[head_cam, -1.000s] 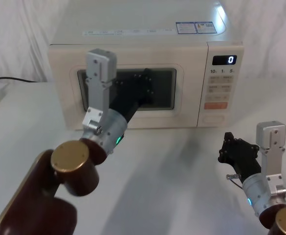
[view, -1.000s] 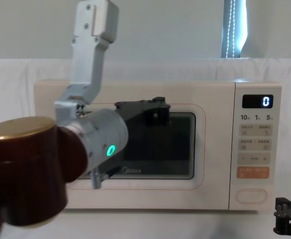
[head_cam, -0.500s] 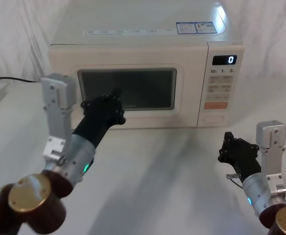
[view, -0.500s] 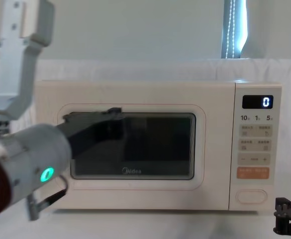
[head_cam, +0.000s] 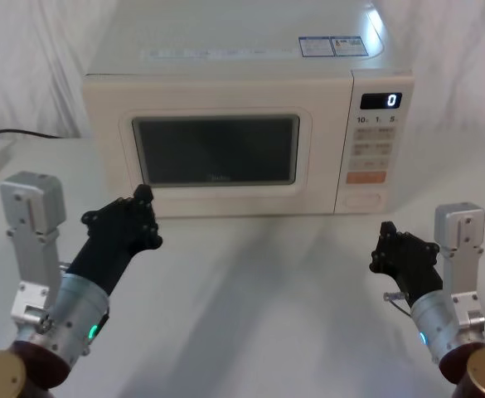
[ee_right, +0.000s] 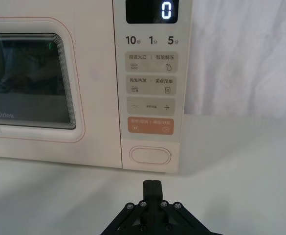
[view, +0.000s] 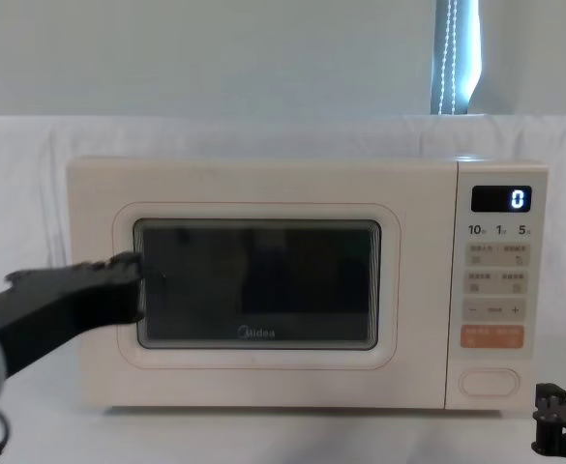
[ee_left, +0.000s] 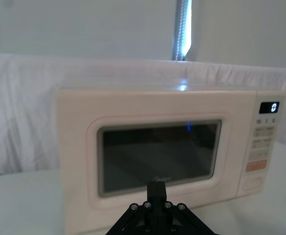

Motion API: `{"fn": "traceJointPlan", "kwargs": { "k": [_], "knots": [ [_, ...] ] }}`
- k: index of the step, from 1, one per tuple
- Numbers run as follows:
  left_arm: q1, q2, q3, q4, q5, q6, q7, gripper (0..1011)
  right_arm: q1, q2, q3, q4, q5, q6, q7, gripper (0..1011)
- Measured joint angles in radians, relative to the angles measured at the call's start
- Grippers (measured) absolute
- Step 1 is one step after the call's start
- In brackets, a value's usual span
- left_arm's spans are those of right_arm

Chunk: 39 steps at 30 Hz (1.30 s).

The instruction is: Press the button to open the microwave door with one hand; close the microwave door with the other hand.

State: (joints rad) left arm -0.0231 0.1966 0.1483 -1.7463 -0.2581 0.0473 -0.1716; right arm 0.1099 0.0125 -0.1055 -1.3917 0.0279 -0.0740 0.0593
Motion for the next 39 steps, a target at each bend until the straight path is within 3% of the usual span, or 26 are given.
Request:
{"fn": "traceJointPlan", "kwargs": {
  "k": [8,15,31,39],
  "knots": [
    [0.071,0.012,-0.038,-0.014,-0.014,-0.018,0.009,0,0.000,0.000,0.000,0.000,0.000,0.000,0.000,0],
    [0.100,0.009,-0.059,0.014,-0.020,-0.040,0.013,0,0.000,0.000,0.000,0.000,0.000,0.000,0.000,0],
    [0.093,-0.006,-0.077,0.091,-0.019,-0.103,0.004,0,0.000,0.000,0.000,0.000,0.000,0.000,0.000,0],
    [0.094,-0.006,-0.077,0.089,-0.019,-0.102,0.004,0,0.000,0.000,0.000,0.000,0.000,0.000,0.000,0]
  ]
}}
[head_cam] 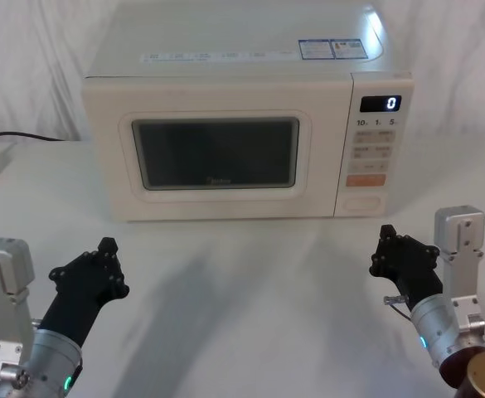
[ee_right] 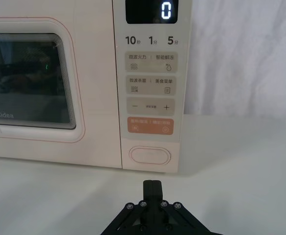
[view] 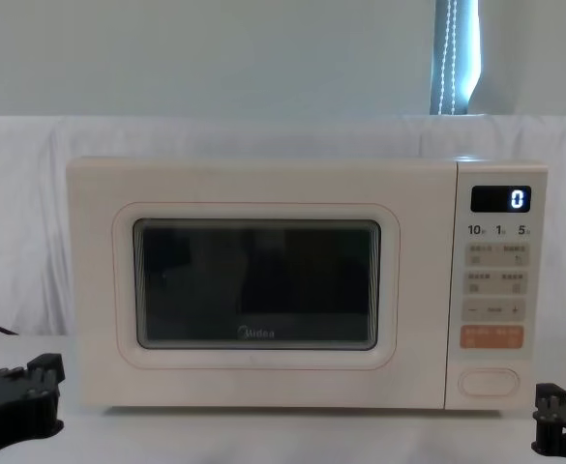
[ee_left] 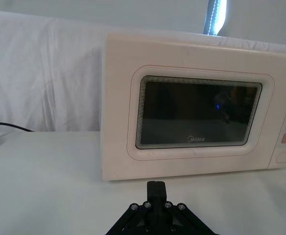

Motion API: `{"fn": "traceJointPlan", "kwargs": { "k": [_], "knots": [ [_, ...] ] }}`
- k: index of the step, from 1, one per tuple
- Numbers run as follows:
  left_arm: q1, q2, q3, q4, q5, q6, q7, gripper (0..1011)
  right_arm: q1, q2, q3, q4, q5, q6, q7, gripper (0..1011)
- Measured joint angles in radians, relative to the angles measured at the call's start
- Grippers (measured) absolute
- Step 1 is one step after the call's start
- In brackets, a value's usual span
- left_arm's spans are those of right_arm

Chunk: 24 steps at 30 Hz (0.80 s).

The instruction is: Press the button to open the microwave door with one hand; close the microwave door with the other hand.

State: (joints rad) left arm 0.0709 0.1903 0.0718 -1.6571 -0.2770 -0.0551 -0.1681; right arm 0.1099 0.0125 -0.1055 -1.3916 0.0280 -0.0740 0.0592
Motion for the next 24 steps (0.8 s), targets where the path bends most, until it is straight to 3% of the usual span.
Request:
{"fn": "traceJointPlan", "kwargs": {
  "k": [7,12,20,24],
  "knots": [
    [0.001,0.000,0.000,-0.002,0.001,0.002,0.000,0,0.000,0.000,0.000,0.000,0.000,0.000,0.000,0],
    [0.001,0.000,0.000,-0.003,0.001,0.003,0.001,81,0.000,0.000,0.000,0.000,0.000,0.000,0.000,0],
    [0.001,0.000,0.000,-0.004,0.001,0.004,0.001,312,0.000,0.000,0.000,0.000,0.000,0.000,0.000,0],
    [0.001,0.000,0.000,-0.005,0.001,0.005,0.001,473,0.000,0.000,0.000,0.000,0.000,0.000,0.000,0]
  ]
}}
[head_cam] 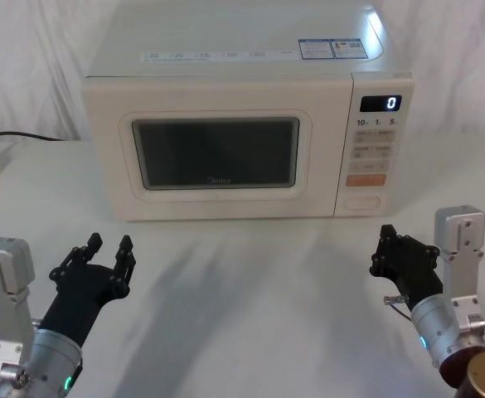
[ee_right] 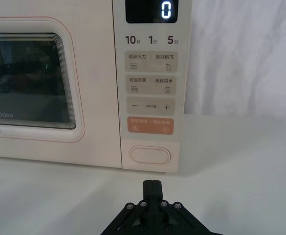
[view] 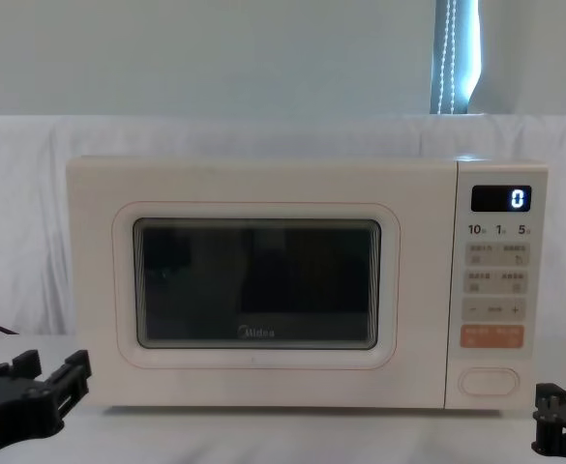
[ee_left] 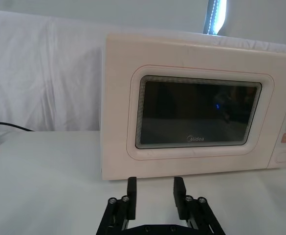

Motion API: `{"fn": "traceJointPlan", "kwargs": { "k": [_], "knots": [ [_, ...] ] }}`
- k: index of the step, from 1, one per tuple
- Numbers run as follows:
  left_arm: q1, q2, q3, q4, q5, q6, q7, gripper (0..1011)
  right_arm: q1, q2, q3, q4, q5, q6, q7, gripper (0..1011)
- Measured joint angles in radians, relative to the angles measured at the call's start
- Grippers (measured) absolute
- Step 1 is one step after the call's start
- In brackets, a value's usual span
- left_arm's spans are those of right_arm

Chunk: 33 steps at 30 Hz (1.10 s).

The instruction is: Press the button to open the microwave door with one hand; close the microwave door with the other hand.

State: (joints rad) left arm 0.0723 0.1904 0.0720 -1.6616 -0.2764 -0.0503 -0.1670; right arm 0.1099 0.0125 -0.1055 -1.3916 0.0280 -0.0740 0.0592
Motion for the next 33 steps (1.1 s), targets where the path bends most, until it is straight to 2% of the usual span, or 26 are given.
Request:
{"fn": "traceJointPlan", "kwargs": {
  "k": [3,6,7,10,11,16,17,19,27,28,30,33],
  "knots": [
    [0.000,0.000,0.000,0.000,0.000,0.000,0.000,535,0.000,0.000,0.000,0.000,0.000,0.000,0.000,0],
    [0.000,0.000,0.000,-0.001,0.000,0.000,0.000,681,0.000,0.000,0.000,0.000,0.000,0.000,0.000,0],
    [0.000,0.000,0.000,-0.001,0.000,0.000,0.000,681,0.000,0.000,0.000,0.000,0.000,0.000,0.000,0],
    [0.000,0.000,0.000,-0.001,0.000,0.000,0.000,759,0.000,0.000,0.000,0.000,0.000,0.000,0.000,0],
    [0.000,0.000,0.000,-0.001,0.000,0.000,0.000,815,0.000,0.000,0.000,0.000,0.000,0.000,0.000,0],
    [0.000,0.000,0.000,-0.001,0.000,0.000,0.000,936,0.000,0.000,0.000,0.000,0.000,0.000,0.000,7],
    [0.000,0.000,0.000,-0.001,0.000,0.000,0.000,980,0.000,0.000,0.000,0.000,0.000,0.000,0.000,35],
    [0.000,0.000,0.000,-0.001,0.000,0.000,0.000,1001,0.000,0.000,0.000,0.000,0.000,0.000,0.000,81],
    [0.000,0.000,0.000,-0.001,0.000,0.000,0.000,1001,0.000,0.000,0.000,0.000,0.000,0.000,0.000,290],
    [0.000,0.000,0.000,-0.001,0.000,0.000,0.000,1001,0.000,0.000,0.000,0.000,0.000,0.000,0.000,349],
    [0.000,0.000,0.000,-0.001,0.000,0.000,0.000,1001,0.000,0.000,0.000,0.000,0.000,0.000,0.000,386],
    [0.000,0.000,0.000,-0.001,0.000,0.000,0.000,1001,0.000,0.000,0.000,0.000,0.000,0.000,0.000,503]
  ]
}}
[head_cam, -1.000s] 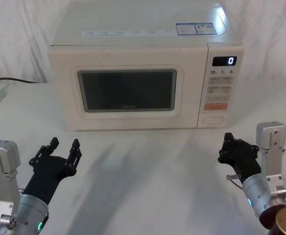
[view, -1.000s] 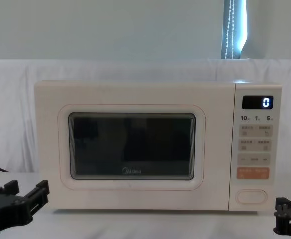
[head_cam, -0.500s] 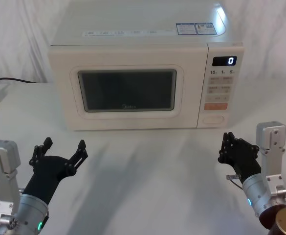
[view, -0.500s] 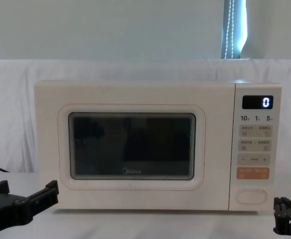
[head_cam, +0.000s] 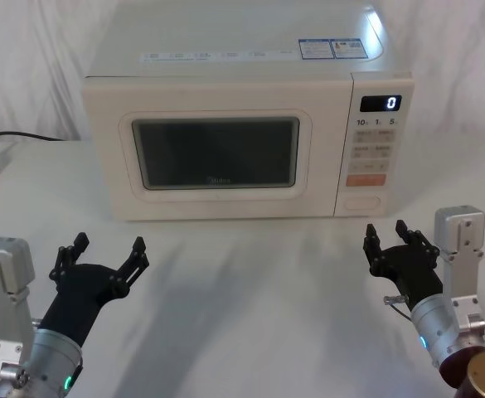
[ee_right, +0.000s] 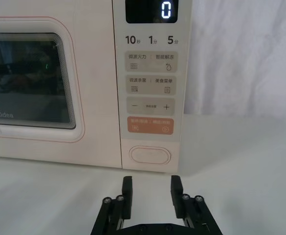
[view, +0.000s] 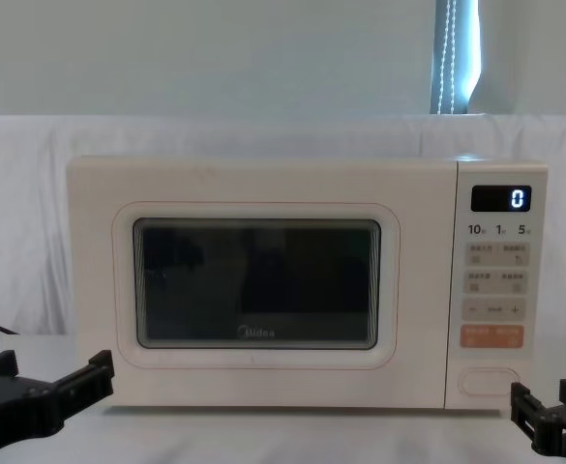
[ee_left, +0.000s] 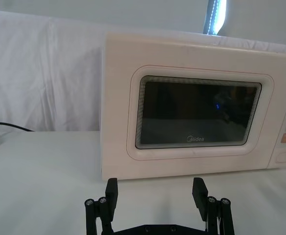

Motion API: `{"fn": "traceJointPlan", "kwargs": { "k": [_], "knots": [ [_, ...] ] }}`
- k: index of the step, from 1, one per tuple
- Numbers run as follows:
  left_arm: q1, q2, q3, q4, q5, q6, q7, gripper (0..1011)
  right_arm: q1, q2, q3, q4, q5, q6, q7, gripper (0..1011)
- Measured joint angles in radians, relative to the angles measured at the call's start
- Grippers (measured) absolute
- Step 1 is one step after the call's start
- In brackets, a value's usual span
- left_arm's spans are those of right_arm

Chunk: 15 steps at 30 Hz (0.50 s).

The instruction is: Press the button to open the microwave door with one hand; close the microwave door with the other hand.

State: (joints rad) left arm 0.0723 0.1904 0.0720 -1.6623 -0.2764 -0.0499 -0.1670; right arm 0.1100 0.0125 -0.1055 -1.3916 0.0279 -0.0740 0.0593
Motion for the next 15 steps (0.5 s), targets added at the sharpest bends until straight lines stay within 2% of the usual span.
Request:
{"fn": "traceJointPlan", "kwargs": {
  "k": [4,7,8,14,15],
  "knots": [
    [0.000,0.000,0.000,0.000,0.000,0.000,0.000,1001,0.000,0.000,0.000,0.000,0.000,0.000,0.000,607],
    [0.000,0.000,0.000,0.000,0.000,0.000,0.000,1001,0.000,0.000,0.000,0.000,0.000,0.000,0.000,725],
    [0.000,0.000,0.000,0.000,0.000,0.000,0.000,1001,0.000,0.000,0.000,0.000,0.000,0.000,0.000,725],
    [0.000,0.000,0.000,0.000,0.000,0.000,0.000,1001,0.000,0.000,0.000,0.000,0.000,0.000,0.000,921],
    [0.000,0.000,0.000,0.000,0.000,0.000,0.000,1001,0.000,0.000,0.000,0.000,0.000,0.000,0.000,928]
  ]
}}
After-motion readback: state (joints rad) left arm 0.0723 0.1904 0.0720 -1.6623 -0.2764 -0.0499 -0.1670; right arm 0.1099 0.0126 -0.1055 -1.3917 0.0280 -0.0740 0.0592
